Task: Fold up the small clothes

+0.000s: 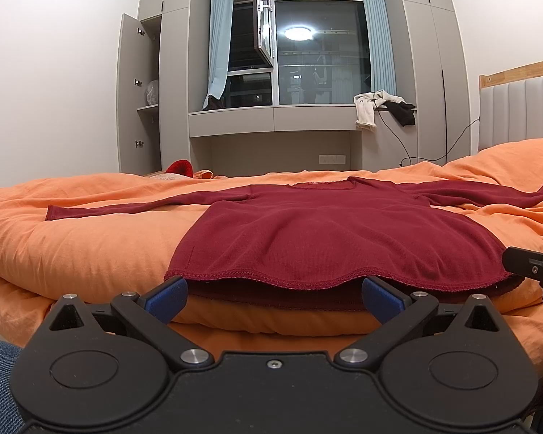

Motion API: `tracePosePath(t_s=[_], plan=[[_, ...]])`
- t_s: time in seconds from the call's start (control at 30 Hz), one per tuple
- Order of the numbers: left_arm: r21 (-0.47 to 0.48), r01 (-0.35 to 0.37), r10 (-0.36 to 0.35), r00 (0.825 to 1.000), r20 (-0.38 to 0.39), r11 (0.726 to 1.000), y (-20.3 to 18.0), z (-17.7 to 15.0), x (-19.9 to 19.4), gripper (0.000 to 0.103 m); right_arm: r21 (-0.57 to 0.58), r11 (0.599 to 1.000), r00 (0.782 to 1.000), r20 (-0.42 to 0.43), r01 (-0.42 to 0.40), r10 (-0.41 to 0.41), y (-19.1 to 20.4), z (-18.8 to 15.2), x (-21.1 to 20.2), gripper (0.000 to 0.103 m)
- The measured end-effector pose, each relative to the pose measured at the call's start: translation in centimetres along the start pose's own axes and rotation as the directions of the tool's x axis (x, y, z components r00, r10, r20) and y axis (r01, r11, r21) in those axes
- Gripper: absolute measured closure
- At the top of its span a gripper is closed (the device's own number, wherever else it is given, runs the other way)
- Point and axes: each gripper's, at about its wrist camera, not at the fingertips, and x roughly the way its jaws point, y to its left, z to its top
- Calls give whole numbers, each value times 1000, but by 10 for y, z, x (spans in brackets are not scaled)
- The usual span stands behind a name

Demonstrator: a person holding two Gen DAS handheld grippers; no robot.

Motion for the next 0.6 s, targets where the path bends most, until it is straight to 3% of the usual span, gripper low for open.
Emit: tracePosePath(t_s=[0.6], plan=[[0, 0, 0, 1000, -1, 1000, 0, 0, 0, 1, 0, 1000, 1000, -3, 1, -1, -1, 2, -2, 0]])
